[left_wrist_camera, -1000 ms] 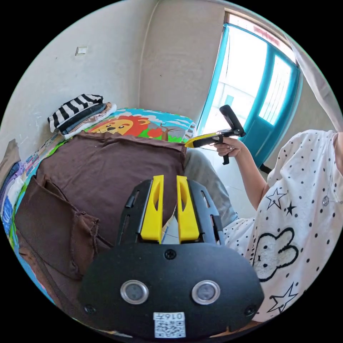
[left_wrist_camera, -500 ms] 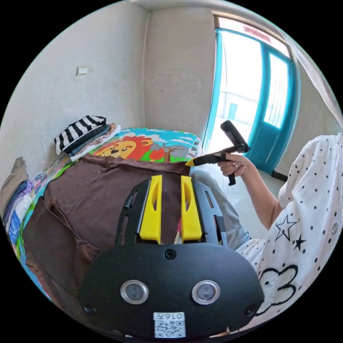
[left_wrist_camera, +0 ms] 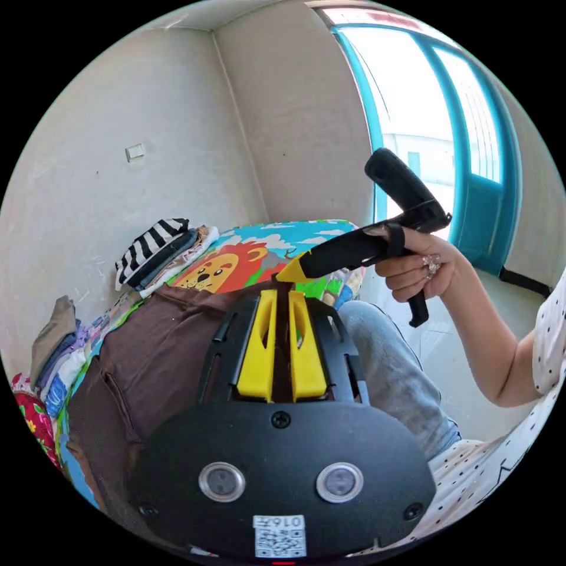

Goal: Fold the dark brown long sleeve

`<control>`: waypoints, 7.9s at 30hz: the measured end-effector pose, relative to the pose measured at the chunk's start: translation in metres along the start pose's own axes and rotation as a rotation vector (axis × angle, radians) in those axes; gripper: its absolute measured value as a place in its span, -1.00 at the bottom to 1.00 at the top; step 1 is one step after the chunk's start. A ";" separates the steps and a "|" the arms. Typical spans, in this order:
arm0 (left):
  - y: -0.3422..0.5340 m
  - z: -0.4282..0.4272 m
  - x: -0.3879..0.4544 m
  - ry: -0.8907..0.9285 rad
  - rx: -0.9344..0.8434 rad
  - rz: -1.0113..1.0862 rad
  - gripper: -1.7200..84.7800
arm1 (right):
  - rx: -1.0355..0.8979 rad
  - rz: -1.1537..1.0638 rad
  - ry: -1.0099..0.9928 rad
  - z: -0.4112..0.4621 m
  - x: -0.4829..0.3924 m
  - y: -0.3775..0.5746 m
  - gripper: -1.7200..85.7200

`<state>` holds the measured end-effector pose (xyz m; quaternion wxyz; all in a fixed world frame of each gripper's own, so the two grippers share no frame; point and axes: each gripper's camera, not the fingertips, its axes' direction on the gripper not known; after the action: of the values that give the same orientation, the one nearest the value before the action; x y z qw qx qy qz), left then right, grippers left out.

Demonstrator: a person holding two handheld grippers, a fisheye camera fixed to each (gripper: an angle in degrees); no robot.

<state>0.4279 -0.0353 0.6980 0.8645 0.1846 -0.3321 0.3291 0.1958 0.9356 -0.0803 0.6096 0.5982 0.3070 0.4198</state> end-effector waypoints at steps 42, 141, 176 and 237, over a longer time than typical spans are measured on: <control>0.075 -0.113 -0.088 0.187 0.336 -0.225 -0.97 | -0.407 0.513 -0.243 0.287 0.413 -0.459 -0.79; 0.507 -0.578 -0.346 -0.431 0.193 -1.013 -0.98 | -0.600 -0.561 0.386 0.247 -0.562 -1.060 -0.86; 0.330 -0.410 -0.218 -0.276 -0.124 -0.534 -0.98 | -0.249 -0.438 -0.018 -0.035 -0.455 -0.516 -0.80; 0.078 -0.181 -0.083 -0.198 -0.753 0.199 -0.97 | -0.038 -0.953 0.520 -0.195 -0.673 -0.099 -0.47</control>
<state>0.4092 0.0813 0.5193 0.7993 -0.1474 -0.5275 0.2473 -0.2694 0.4427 -0.2830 0.6472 0.2582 0.6772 0.2364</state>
